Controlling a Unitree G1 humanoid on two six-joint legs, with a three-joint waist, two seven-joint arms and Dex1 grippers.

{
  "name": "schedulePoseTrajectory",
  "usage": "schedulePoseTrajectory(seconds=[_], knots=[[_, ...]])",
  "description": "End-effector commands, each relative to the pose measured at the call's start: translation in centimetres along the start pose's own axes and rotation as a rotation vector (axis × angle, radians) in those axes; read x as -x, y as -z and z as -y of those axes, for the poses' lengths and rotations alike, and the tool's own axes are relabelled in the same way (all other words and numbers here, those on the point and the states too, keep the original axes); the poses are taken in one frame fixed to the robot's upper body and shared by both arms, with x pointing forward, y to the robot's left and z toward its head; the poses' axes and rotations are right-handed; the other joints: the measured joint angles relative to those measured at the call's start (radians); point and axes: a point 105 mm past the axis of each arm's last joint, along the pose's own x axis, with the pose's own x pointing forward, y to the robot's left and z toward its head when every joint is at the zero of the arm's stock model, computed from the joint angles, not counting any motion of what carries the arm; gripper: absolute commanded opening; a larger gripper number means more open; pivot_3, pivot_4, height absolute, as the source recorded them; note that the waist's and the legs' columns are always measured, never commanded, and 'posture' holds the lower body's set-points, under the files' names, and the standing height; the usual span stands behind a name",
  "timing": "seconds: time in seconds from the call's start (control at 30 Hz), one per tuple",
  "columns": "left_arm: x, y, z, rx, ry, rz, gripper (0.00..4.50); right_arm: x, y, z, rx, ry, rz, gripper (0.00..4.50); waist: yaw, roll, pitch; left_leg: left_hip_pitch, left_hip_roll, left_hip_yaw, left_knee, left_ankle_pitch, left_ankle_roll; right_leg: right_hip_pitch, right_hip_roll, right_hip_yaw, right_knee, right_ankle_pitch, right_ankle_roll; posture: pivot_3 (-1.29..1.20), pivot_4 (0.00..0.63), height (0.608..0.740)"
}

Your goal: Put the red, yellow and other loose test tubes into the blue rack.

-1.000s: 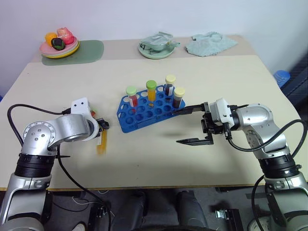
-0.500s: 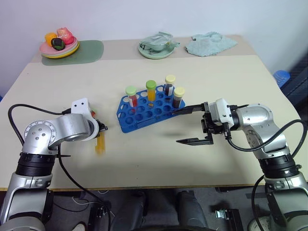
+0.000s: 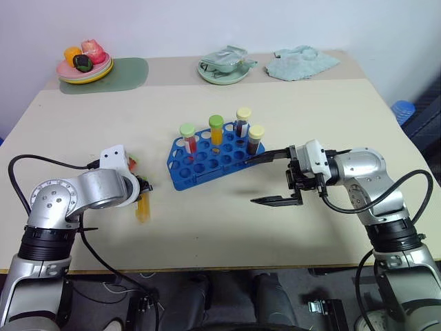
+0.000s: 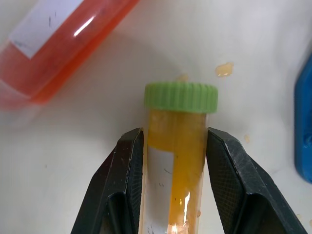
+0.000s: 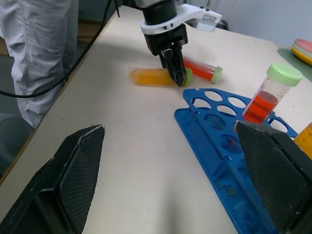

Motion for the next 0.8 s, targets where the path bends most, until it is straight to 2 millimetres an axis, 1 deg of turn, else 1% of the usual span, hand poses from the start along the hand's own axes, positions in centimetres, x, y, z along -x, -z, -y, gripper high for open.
schedulePoseTrajectory(seconds=[0.03,0.13,0.27,0.8], knots=[[0.64,-0.67,-0.16,0.013,0.005,0.036,1.92,-0.14,-1.44,0.53,0.049,0.0,0.036,4.4,0.001,0.0,0.0,0.0,0.0,0.0,0.0,0.0,0.0,0.0,0.0,0.0,0.0,0.0,0.0,0.0,0.15,0.74],[0.55,-0.72,-0.41,0.001,-0.01,0.031,1.92,-0.1,-1.55,0.54,0.049,0.005,0.042,4.4,0.001,0.0,0.0,0.0,0.0,0.0,0.0,0.0,0.0,0.0,0.0,0.0,0.0,0.0,0.0,0.0,0.15,0.74],[0.57,-0.83,-0.27,-0.004,-0.011,0.033,0.86,0.03,-1.49,0.4,0.047,0.008,0.041,4.4,0.0,0.0,0.0,0.0,0.0,0.0,0.0,0.0,0.0,0.0,0.0,0.0,0.0,0.0,0.0,0.0,0.15,0.74],[0.78,-0.83,0.35,0.009,0.003,0.048,0.85,0.05,-1.22,0.53,0.047,0.005,0.035,4.4,0.0,0.0,0.0,0.0,0.0,0.0,0.0,0.0,0.0,0.0,0.0,0.0,0.0,0.0,0.0,0.0,0.15,0.74]])
